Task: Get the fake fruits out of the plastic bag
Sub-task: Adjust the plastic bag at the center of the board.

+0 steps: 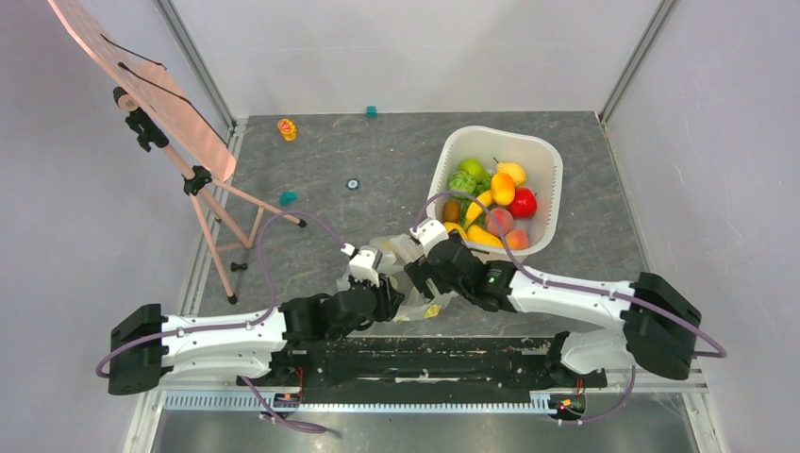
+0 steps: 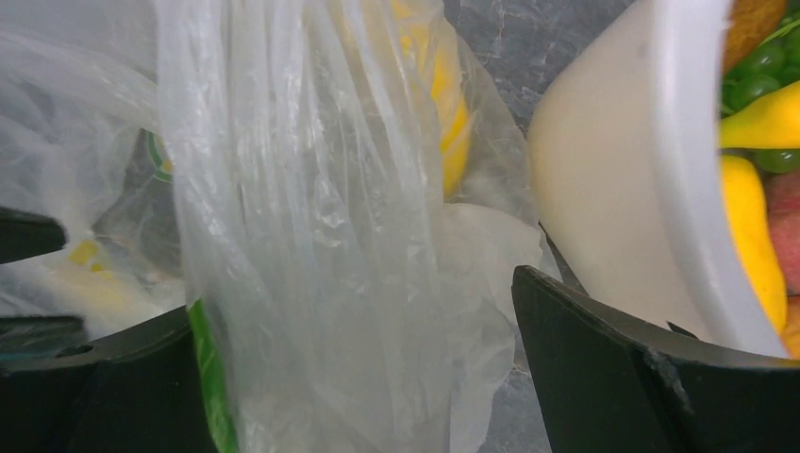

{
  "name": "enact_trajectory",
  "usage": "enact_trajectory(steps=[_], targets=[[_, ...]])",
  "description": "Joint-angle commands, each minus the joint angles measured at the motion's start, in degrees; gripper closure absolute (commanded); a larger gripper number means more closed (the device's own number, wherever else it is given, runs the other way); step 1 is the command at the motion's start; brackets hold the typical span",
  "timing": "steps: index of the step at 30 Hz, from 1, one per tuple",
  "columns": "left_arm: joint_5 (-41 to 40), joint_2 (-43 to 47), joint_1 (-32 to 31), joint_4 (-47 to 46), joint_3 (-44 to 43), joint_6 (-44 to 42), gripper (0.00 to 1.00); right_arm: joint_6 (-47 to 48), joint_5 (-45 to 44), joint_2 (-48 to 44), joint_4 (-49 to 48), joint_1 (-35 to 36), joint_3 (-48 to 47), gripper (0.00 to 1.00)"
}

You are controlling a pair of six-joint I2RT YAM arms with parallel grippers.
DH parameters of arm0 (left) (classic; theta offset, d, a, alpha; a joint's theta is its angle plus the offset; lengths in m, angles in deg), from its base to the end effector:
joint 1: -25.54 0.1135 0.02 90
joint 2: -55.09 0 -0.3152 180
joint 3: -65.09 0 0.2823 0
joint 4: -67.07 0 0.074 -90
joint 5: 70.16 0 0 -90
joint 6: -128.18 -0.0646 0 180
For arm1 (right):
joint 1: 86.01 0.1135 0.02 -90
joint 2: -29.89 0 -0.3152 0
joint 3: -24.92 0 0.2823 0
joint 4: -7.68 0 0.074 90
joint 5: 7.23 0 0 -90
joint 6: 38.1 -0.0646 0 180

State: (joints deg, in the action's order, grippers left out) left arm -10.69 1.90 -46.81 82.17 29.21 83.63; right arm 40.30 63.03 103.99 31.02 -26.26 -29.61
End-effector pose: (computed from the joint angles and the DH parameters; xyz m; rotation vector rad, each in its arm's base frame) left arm 0.0950 -0.1903 0.2124 0.1823 2.1178 -0.6930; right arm 0.1692 0.2468 0.2303 -0.7698 2.1454 0.2563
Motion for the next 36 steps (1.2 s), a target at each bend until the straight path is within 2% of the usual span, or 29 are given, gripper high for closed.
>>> enact_trajectory(steps=[1, 6, 8, 9, 12, 15, 20, 22, 30, 34, 36], targets=[[-1.57, 0.57, 0.62, -2.54, 0.02, -1.73, 0.56, 0.17, -2.24, 4.88, -3.47, -0.54, -1.10, 0.02], [-1.29, 0.81, 1.07, -2.64, 0.71, -1.68, 0.56, 1.42, -6.83, 10.04, -4.00, -0.58, -2.12, 0.02], [-1.29, 1.17, 1.32, -2.54, 1.18, -1.59, 0.56, 1.66, -7.40, 10.86, -4.51, -0.59, -2.12, 0.08], [-1.33, 1.46, 1.40, -2.48, 1.35, -1.57, 0.56, 1.71, -6.94, 10.91, -4.78, -0.58, -2.17, 0.15], [-1.53, 2.59, 1.68, -2.05, 2.12, -1.45, 0.56, 1.66, -3.77, 10.13, -5.13, -0.50, -2.25, 0.47], [-1.56, 3.40, 1.87, -1.94, 2.52, -1.50, 0.56, 0.56, -1.67, 8.00, -5.06, 0.08, -1.66, 0.72], [-1.04, 3.33, 1.91, -2.29, 1.94, -2.35, 0.56, -3.05, 0.47, 3.85, -3.17, 4.06, -1.54, 0.97], [-0.62, 3.06, 1.91, -2.62, 1.67, -2.77, 0.56, -5.12, 0.87, 2.99, -1.46, 6.29, -2.47, 1.00], [0.55, 2.68, 1.96, -2.27, 1.11, -2.62, 0.60, -14.70, 0.75, 1.33, 5.74, 13.72, -5.20, 1.00], [0.20, 3.18, 1.93, -1.47, 2.03, -1.15, 0.60, -17.93, 3.77, -0.56, 4.24, 15.85, -3.55, 1.00], [-0.42, 3.05, 1.95, -0.87, 2.33, -0.11, 0.60, -18.54, 4.81, -1.65, 2.98, 16.44, -2.45, 0.96]])
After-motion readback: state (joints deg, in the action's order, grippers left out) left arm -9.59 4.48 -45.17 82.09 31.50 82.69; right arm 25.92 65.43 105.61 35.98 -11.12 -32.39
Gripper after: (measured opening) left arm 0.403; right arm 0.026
